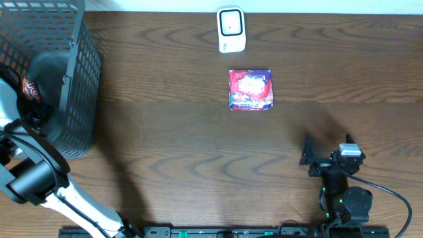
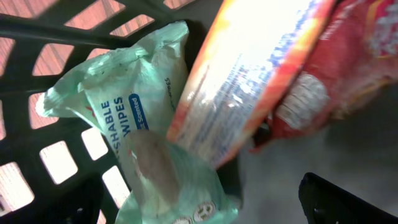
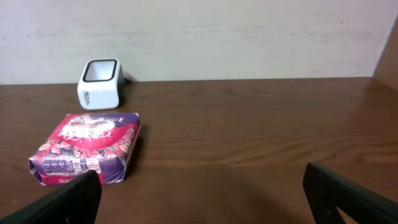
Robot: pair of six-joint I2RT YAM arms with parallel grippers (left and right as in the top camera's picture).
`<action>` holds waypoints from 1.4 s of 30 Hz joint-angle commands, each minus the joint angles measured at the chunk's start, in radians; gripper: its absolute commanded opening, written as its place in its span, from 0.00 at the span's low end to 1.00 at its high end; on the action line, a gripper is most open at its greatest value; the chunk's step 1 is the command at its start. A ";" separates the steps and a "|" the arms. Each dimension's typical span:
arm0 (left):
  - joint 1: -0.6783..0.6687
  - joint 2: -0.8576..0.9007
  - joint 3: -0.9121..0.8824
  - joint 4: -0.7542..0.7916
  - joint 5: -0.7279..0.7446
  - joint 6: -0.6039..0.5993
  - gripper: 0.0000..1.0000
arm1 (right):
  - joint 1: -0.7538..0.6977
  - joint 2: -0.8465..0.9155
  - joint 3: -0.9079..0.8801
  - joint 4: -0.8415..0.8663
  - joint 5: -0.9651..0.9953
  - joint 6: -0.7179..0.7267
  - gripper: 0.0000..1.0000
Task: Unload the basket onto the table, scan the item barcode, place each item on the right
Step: 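Grasp the green wipes packet in the basket with the left gripper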
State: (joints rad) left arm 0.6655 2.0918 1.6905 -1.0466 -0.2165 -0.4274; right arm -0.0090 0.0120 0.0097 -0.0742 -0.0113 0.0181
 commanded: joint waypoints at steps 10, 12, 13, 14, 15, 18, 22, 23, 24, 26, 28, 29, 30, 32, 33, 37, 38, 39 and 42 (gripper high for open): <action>0.006 0.030 -0.055 0.019 -0.020 -0.016 0.65 | 0.003 -0.006 -0.005 0.000 0.002 0.014 0.99; 0.006 0.030 -0.057 0.017 -0.020 -0.016 0.63 | 0.003 -0.006 -0.005 -0.001 0.002 0.014 0.99; 0.007 0.030 -0.057 0.015 -0.020 -0.016 0.63 | 0.003 -0.006 -0.004 0.000 0.002 0.014 0.99; 0.007 0.030 -0.057 0.013 -0.020 -0.016 0.62 | 0.003 -0.006 -0.005 0.000 0.002 0.014 0.99; 0.006 0.030 -0.057 0.011 -0.020 -0.016 0.62 | 0.003 -0.006 -0.005 -0.001 0.002 0.014 0.99; 0.006 0.030 -0.063 0.008 -0.020 -0.016 0.62 | 0.003 -0.006 -0.005 0.000 0.002 0.014 0.99; 0.007 0.030 -0.094 0.016 -0.020 -0.015 0.62 | 0.003 -0.006 -0.005 0.000 0.002 0.014 0.99; 0.007 0.030 -0.105 0.022 -0.020 -0.016 0.62 | 0.003 -0.006 -0.004 0.000 0.002 0.014 0.99; 0.007 0.030 -0.114 0.027 -0.020 -0.016 0.62 | 0.003 -0.006 -0.004 0.000 0.002 0.014 0.99; 0.006 0.030 -0.130 0.035 -0.020 -0.016 0.57 | 0.003 -0.006 -0.005 0.000 0.002 0.014 0.99; 0.006 0.030 -0.134 0.036 -0.020 -0.016 0.38 | 0.003 -0.006 -0.004 -0.001 0.002 0.014 0.99; 0.006 0.030 -0.134 0.037 -0.020 -0.016 0.24 | 0.003 -0.006 -0.004 0.000 0.002 0.014 0.99; 0.006 0.029 -0.134 0.038 -0.020 -0.016 0.11 | 0.003 -0.006 -0.005 0.000 0.002 0.014 0.99; 0.006 0.025 -0.134 0.034 -0.019 -0.016 0.08 | 0.003 -0.006 -0.005 -0.001 0.002 0.014 0.99; 0.006 0.022 -0.133 0.031 -0.015 -0.016 0.08 | 0.003 -0.006 -0.005 0.000 0.002 0.014 0.99; 0.006 0.000 -0.116 0.006 0.101 -0.016 0.07 | 0.003 -0.006 -0.005 0.000 0.002 0.014 0.99; 0.006 -0.008 -0.108 -0.001 0.148 -0.016 0.07 | 0.003 -0.006 -0.005 0.000 0.002 0.014 0.99; 0.006 -0.020 -0.099 -0.006 0.212 -0.016 0.07 | 0.003 -0.006 -0.005 0.000 0.002 0.014 0.99; 0.006 -0.068 -0.085 0.002 0.400 -0.016 0.07 | 0.003 -0.006 -0.004 0.000 0.002 0.014 0.99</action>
State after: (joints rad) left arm 0.6739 2.0796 1.5791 -1.0473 -0.0818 -0.4446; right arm -0.0090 0.0120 0.0097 -0.0742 -0.0113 0.0181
